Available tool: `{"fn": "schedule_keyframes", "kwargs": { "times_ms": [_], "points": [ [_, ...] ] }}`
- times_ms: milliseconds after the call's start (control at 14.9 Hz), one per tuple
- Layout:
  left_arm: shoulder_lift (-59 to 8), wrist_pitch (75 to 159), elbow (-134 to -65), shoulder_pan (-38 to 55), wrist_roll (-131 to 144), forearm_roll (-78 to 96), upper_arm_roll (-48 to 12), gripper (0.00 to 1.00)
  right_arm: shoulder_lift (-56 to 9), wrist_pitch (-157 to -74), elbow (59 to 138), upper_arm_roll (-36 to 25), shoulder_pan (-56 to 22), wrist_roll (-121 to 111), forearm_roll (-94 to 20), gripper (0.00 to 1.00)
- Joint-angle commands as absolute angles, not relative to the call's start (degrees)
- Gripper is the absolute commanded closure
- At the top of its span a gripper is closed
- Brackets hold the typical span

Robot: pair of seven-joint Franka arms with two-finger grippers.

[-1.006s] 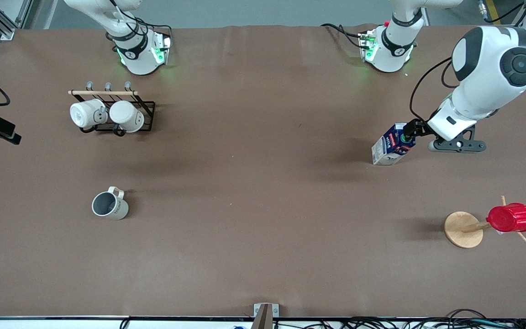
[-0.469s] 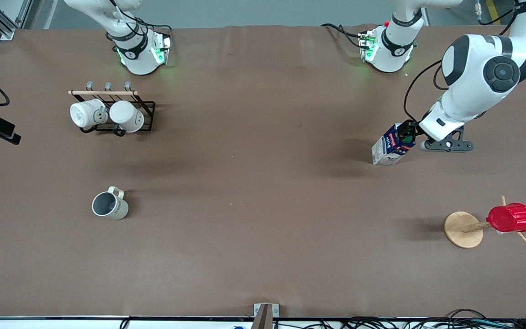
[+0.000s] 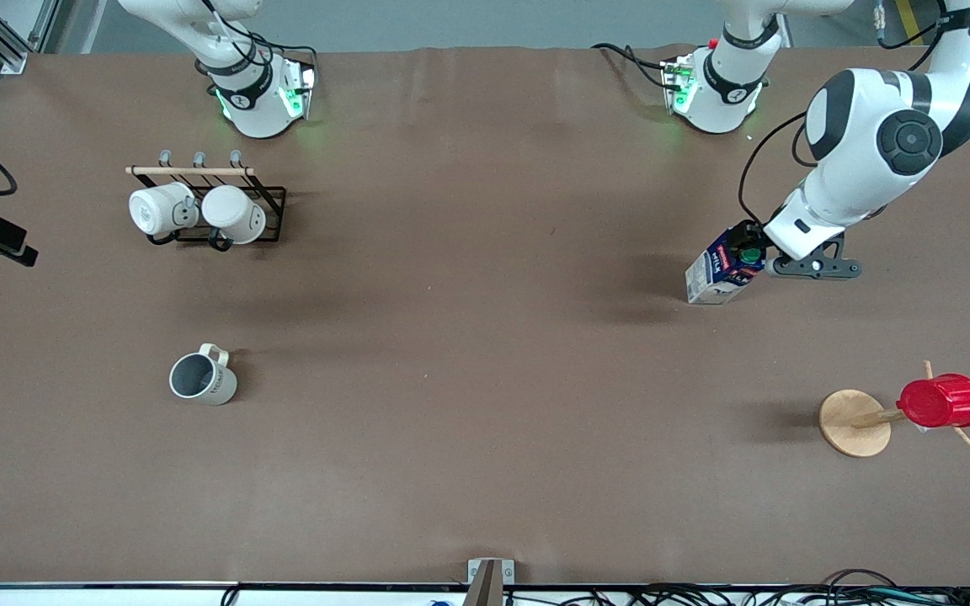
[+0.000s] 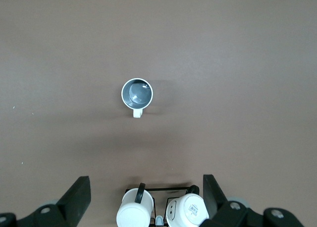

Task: Place cup and milk on table
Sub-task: 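Lower the left gripper and close it around the milk carton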

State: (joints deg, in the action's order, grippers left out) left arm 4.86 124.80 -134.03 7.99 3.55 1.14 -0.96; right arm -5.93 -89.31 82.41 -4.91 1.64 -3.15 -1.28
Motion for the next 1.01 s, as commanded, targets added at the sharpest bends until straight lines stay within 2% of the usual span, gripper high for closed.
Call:
{"fn": "schedule_keyframes", "kwargs": {
  "times_ms": [0,335,469,536,670,804,939],
  "points": [
    [4.5,126.0,-134.8,7.9,3.9,1.7,-1.9,0.0,-5.2,-89.9,83.5,-4.5,2.3,-3.3,-1.6,0.0],
    [3.3,126.1,-135.9,7.8,3.8,1.6,-1.9,0.02,-5.3,-89.8,83.5,-4.5,2.3,-3.3,-1.6,0.0],
    [3.3,126.5,-136.2,7.6,3.7,1.6,-1.9,0.07,-5.3,-89.8,83.5,-4.5,2.3,-3.3,-1.6,0.0],
    [3.3,126.6,-136.0,7.5,3.6,1.6,-1.9,0.23,-5.3,-89.8,83.5,-4.5,2.3,-3.3,-1.6,0.0],
    [3.3,126.6,-135.1,7.3,2.1,1.6,-1.9,0.62,-5.3,-89.8,83.5,-4.5,2.3,-3.4,-1.6,0.0],
    [3.2,126.5,-133.5,7.4,1.7,1.6,-1.9,0.8,-5.3,-89.8,83.5,-4.5,2.3,-3.5,-1.6,0.0],
    [3.0,125.9,-131.1,7.5,1.7,1.6,-1.9,0.88,-5.3,-89.8,83.5,-4.5,2.3,-3.6,-1.6,0.0]
  ]
}}
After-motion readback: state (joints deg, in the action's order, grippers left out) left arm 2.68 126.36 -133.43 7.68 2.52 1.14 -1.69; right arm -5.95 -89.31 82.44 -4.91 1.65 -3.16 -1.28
